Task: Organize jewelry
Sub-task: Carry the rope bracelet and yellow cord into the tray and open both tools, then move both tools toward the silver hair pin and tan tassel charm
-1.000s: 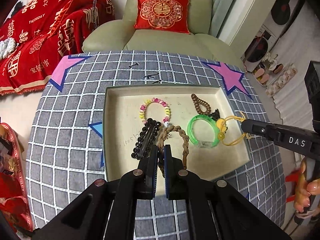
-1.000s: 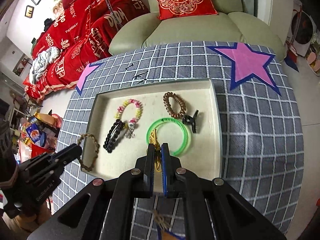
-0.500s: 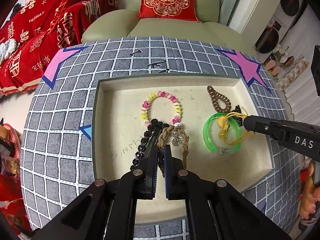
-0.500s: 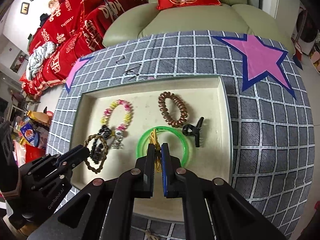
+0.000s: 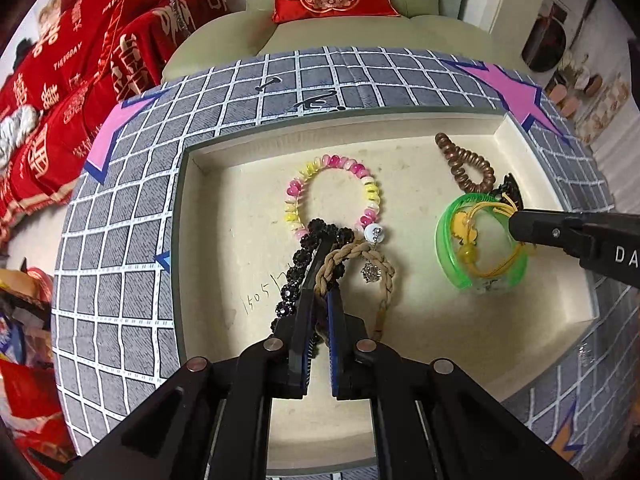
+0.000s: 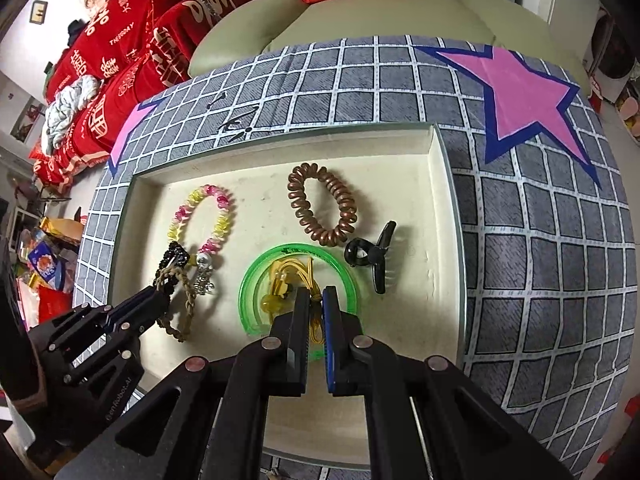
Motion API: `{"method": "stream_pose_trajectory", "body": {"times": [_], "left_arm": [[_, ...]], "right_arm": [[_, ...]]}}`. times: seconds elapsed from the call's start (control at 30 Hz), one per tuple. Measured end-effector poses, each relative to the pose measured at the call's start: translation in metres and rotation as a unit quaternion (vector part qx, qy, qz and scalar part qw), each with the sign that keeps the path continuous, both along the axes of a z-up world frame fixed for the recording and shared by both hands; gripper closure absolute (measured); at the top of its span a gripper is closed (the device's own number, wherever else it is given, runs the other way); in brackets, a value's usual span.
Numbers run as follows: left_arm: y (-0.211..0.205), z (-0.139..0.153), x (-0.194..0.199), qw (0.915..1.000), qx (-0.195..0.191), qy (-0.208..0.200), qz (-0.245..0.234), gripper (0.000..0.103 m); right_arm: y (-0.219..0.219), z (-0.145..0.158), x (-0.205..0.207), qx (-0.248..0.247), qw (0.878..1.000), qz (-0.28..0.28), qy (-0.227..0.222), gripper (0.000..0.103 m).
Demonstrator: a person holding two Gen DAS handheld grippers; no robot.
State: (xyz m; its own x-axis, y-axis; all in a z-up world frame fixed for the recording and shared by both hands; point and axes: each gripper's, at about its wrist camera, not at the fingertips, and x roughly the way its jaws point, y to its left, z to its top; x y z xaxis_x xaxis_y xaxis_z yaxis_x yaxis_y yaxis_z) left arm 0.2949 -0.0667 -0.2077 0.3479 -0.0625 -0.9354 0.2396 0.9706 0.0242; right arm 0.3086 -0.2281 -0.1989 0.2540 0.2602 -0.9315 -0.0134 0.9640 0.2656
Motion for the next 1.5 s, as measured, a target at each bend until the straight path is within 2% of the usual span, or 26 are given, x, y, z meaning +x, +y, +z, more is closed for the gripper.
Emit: {"method": "stream_pose_trajectory", "body": {"times": [0.13, 0.2, 0.23, 0.27, 0.33, 0.37, 0.43, 0.47, 0.5, 0.53, 0.73, 0.8, 0.87, 0.93, 1.1, 1.3, 1.5], "left_arm": [[-0.005, -0.001, -0.002, 0.9998, 0.018, -0.002, -0.007, 0.089], [-0.005, 0.0, -0.002, 0.9998, 0.021, 0.001, -0.004, 0.089], [-0.005, 0.001, -0.002, 0.9998, 0.021, 0.0, -0.003, 0.089], [-0.006, 0.002, -0.002, 0.9997, 0.024, -0.003, -0.002, 0.089], [-0.006, 0.004, -0.003, 0.9997, 0.025, -0.006, -0.001, 0.089], [-0.005, 0.004, -0.003, 0.9998, 0.02, -0.006, -0.002, 0.088], [-0.004, 0.006, -0.003, 0.9999, 0.011, -0.001, 0.0, 0.049], [-0.003, 0.009, -0.004, 0.9999, 0.009, -0.01, 0.009, 0.002], [-0.001, 0.014, -0.006, 0.9994, 0.009, -0.028, 0.016, 0.0], [-0.002, 0.02, -0.008, 0.9989, 0.009, -0.043, 0.016, 0.0], [-0.005, 0.032, -0.011, 0.9987, 0.011, -0.049, 0.011, 0.0], [-0.004, 0.035, -0.014, 0.9986, 0.008, -0.051, 0.013, 0.0], [-0.005, 0.04, -0.019, 0.9986, 0.008, -0.051, 0.01, 0.0], [-0.005, 0.042, -0.025, 0.9986, 0.008, -0.051, 0.003, 0.0], [-0.004, 0.051, -0.051, 0.998, 0.014, -0.061, -0.01, 0.0], [0.006, 0.054, -0.092, 0.9987, 0.013, -0.042, -0.026, 0.0], [0.014, 0.05, -0.139, 0.998, 0.034, -0.029, -0.046, 0.0]], "right_arm": [[-0.001, -0.003, -0.001, 0.0, 1.0, -0.004, 0.007, 0.095], [-0.003, -0.002, -0.002, 0.003, 1.0, -0.005, 0.008, 0.087], [-0.004, -0.001, -0.002, 0.005, 1.0, -0.008, 0.006, 0.074], [-0.006, 0.001, -0.003, 0.01, 1.0, -0.011, 0.002, 0.054], [-0.01, 0.008, -0.005, 0.021, 1.0, -0.019, -0.008, 0.04], [-0.012, 0.01, -0.005, 0.022, 0.999, -0.021, -0.012, 0.04], [-0.016, 0.016, -0.007, 0.023, 0.999, -0.026, -0.018, 0.04], [-0.018, 0.019, -0.008, 0.024, 0.999, -0.031, -0.021, 0.04], [-0.019, 0.021, -0.008, 0.024, 0.999, -0.034, -0.023, 0.04], [-0.021, 0.024, -0.01, 0.024, 0.999, -0.037, -0.025, 0.04], [-0.035, 0.035, -0.019, 0.028, 0.998, -0.052, -0.03, 0.039], [-0.037, 0.039, -0.023, 0.035, 0.997, -0.058, -0.03, 0.034], [-0.042, 0.043, -0.029, 0.041, 0.997, -0.062, -0.034, 0.022], [-0.045, 0.048, -0.035, 0.046, 0.996, -0.066, -0.039, 0.021], [-0.059, 0.059, -0.058, 0.058, 0.994, -0.082, -0.046, 0.016], [-0.077, 0.065, -0.093, 0.07, 0.991, -0.105, -0.046, 0.015], [-0.085, 0.059, -0.127, 0.072, 0.99, -0.118, -0.027, 0.014]]}}
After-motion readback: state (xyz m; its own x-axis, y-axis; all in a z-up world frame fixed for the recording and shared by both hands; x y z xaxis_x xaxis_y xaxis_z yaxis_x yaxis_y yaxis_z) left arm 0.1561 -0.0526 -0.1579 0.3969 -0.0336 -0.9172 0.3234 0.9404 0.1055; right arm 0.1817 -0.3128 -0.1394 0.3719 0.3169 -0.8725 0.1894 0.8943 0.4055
